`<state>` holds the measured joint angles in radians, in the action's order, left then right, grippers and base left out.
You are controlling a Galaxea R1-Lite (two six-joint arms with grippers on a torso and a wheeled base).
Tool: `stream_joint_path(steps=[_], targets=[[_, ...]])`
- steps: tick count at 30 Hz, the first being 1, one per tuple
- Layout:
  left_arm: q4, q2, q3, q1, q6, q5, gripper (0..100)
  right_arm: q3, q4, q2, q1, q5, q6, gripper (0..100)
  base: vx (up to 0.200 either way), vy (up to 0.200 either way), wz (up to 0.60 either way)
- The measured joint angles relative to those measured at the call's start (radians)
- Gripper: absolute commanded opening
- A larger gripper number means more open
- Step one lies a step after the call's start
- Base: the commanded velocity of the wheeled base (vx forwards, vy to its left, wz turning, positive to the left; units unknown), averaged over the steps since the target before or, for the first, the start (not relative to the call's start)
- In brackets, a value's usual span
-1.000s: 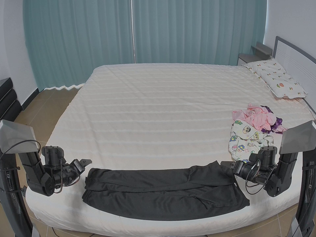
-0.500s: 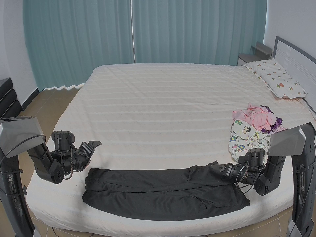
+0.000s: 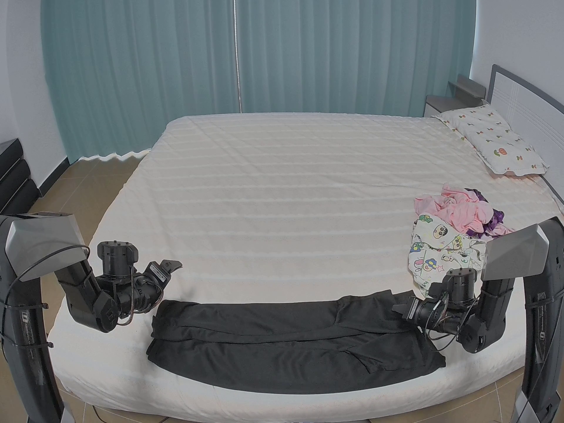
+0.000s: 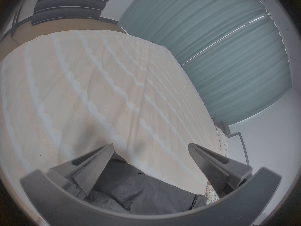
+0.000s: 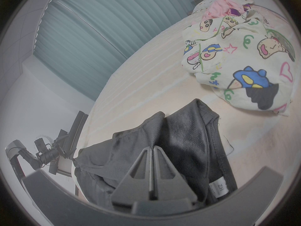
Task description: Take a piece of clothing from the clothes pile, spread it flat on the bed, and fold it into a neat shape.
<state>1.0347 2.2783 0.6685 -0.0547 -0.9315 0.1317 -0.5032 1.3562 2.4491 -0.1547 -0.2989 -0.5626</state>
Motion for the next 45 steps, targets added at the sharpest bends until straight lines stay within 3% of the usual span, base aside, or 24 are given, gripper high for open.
stream_joint_path(steps=[13, 14, 20, 25, 31, 39, 45], targets=[[-0.008, 0.008, -0.007, 0.001, 0.001, 0.000, 100, 0.077, 0.038, -0.037, 0.033, -0.001, 0.016, 0, 0.000, 0.000, 0.00], [-0.008, 0.007, -0.012, 0.001, 0.002, 0.000, 100, 0.079, 0.037, -0.037, 0.034, -0.001, 0.019, 100, 0.000, 0.000, 0.00], [-0.007, 0.004, -0.043, 0.001, 0.083, -0.008, 100, 0.086, 0.040, -0.036, 0.037, -0.001, 0.025, 100, 0.000, 0.000, 0.00], [-0.015, 0.003, -0.066, 0.001, 0.150, -0.076, 100, 0.106, 0.080, -0.039, 0.042, 0.000, 0.025, 100, 0.000, 0.000, 0.00], [-0.149, -0.023, -0.086, 0.001, 0.203, -0.132, 100, 0.132, 0.126, -0.040, 0.052, 0.002, 0.024, 100, 0.000, 0.000, 0.00], [-0.389, -0.142, -0.099, -0.014, 0.134, -0.146, 100, 0.143, 0.131, -0.042, 0.062, 0.006, 0.020, 100, 0.000, 0.000, 0.00], [-0.428, -0.170, -0.088, -0.051, 0.077, -0.158, 100, 0.152, 0.133, -0.043, 0.069, 0.007, 0.019, 100, 0.000, 0.000, 0.00]])
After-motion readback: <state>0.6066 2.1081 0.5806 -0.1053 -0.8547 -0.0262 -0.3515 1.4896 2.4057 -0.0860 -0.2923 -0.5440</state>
